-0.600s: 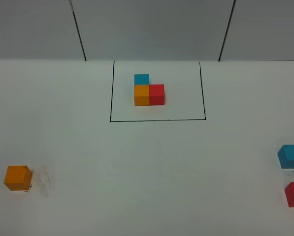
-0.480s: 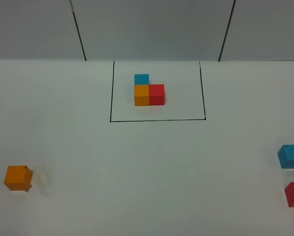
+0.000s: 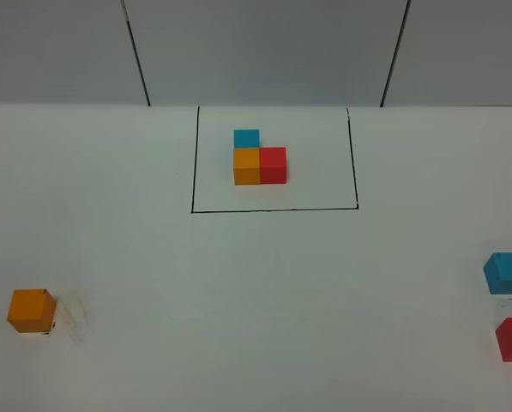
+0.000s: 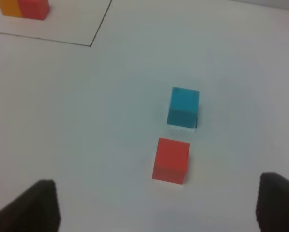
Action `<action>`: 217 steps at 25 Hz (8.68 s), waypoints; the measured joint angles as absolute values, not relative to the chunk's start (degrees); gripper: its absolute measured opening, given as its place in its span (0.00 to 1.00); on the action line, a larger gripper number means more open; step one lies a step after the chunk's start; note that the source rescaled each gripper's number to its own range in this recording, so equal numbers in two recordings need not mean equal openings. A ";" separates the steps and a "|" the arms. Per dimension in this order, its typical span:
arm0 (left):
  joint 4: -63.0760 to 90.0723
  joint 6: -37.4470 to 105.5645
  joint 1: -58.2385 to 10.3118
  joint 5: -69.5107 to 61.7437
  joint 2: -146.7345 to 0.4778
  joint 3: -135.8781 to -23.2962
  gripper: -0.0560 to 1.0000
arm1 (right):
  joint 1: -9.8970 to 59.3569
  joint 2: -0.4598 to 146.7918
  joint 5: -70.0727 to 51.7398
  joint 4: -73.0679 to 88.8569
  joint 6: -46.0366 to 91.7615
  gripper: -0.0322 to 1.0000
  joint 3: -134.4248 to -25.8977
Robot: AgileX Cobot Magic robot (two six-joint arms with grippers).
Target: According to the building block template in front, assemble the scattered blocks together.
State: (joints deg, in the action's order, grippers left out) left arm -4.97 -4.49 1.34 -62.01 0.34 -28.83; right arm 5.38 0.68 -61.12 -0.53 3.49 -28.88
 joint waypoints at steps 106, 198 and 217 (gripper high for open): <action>2.71 45.43 -41.49 -38.28 -107.05 -70.99 0.06 | 5.38 0.68 -61.08 -0.53 3.49 0.69 -28.88; -3.87 -3.93 0.78 -66.04 0.37 -37.86 0.65 | 5.38 0.68 -61.08 -0.53 3.49 0.68 -28.88; -4.37 -4.74 0.89 -62.05 0.37 -29.04 0.65 | 5.38 0.68 -61.08 -0.53 3.49 0.68 -28.88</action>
